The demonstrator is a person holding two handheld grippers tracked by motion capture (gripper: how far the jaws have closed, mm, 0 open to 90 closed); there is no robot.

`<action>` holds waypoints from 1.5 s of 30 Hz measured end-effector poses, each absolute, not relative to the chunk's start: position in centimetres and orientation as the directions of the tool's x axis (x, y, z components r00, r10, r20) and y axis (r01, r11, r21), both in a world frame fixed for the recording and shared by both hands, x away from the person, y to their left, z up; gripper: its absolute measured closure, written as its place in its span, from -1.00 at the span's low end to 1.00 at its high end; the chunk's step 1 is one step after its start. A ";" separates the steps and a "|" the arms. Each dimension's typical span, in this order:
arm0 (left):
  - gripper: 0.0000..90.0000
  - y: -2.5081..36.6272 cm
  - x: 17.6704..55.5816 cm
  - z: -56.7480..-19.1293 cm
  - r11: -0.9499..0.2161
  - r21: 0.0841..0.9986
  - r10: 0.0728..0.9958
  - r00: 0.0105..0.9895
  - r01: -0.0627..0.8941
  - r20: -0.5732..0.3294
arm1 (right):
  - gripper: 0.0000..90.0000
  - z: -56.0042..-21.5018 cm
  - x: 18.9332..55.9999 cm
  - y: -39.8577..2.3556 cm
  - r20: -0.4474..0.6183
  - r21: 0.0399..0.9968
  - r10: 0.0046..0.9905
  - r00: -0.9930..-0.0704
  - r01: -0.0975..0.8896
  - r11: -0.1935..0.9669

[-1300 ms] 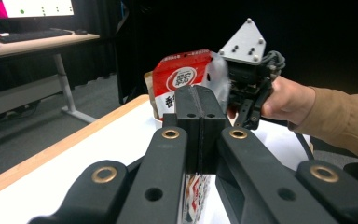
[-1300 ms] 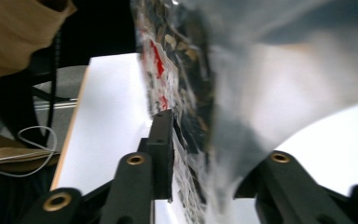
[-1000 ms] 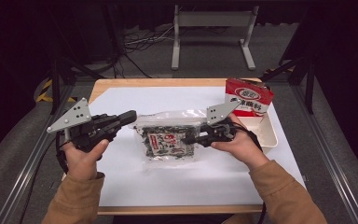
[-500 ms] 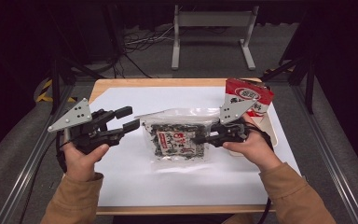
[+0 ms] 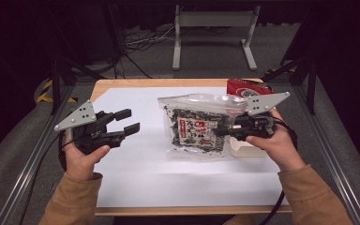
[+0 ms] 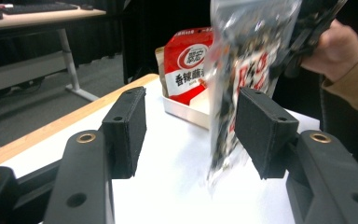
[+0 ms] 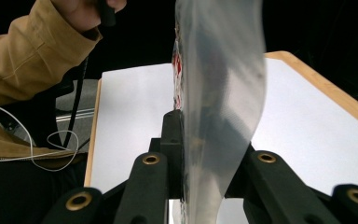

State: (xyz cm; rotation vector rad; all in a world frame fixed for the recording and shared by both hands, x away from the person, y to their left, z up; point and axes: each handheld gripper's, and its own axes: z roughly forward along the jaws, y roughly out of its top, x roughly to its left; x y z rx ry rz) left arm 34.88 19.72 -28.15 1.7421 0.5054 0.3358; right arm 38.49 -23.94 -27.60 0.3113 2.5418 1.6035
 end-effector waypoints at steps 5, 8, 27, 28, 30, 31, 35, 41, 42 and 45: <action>-0.04 19.9 35.2 -28.6 -0.178 0.969 0.512 0.857 0.171 -0.057 | 0.68 -26.7 38.3 -25.2 0.006 0.907 0.272 -0.962 0.120 0.405; -0.05 20.1 35.4 -28.9 -0.179 0.967 0.517 0.854 0.182 -0.065 | 0.68 -26.1 38.2 -26.1 0.004 0.910 0.295 -0.955 0.126 0.395; -0.08 20.5 36.0 -29.6 -0.176 0.961 0.526 0.846 0.211 -0.089 | 0.68 -22.9 37.9 -30.4 -0.028 0.928 0.426 -0.904 0.134 0.347; -0.08 20.5 36.0 -29.6 -0.176 0.961 0.527 0.845 0.212 -0.090 | 0.68 -22.8 37.9 -30.6 -0.032 0.930 0.434 -0.900 0.133 0.344; -0.08 20.5 36.0 -29.6 -0.177 0.960 0.527 0.845 0.216 -0.093 | 0.68 -22.6 37.9 -31.1 -0.035 0.932 0.448 -0.893 0.133 0.338; -0.08 20.5 36.1 -29.7 -0.176 0.961 0.528 0.844 0.215 -0.092 | 0.68 -22.5 37.9 -31.4 -0.036 0.933 0.459 -0.888 0.134 0.334; -0.09 20.5 36.2 -29.7 -0.180 0.959 0.529 0.844 0.217 -0.092 | 0.68 -22.3 38.0 -32.4 -0.051 0.935 0.505 -0.862 0.137 0.328; -0.09 20.5 36.2 -29.8 -0.179 0.959 0.530 0.843 0.221 -0.096 | 0.68 -22.7 38.5 -34.0 -0.070 0.932 0.563 -0.824 0.147 0.330; -0.09 20.6 36.2 -29.8 -0.179 0.958 0.530 0.842 0.222 -0.096 | 0.68 -22.9 38.6 -34.3 -0.070 0.933 0.569 -0.819 0.148 0.327; -0.10 20.6 36.2 -29.8 -0.181 0.958 0.533 0.841 0.222 -0.095 | 0.68 -23.3 39.0 -35.1 -0.067 0.934 0.592 -0.803 0.158 0.319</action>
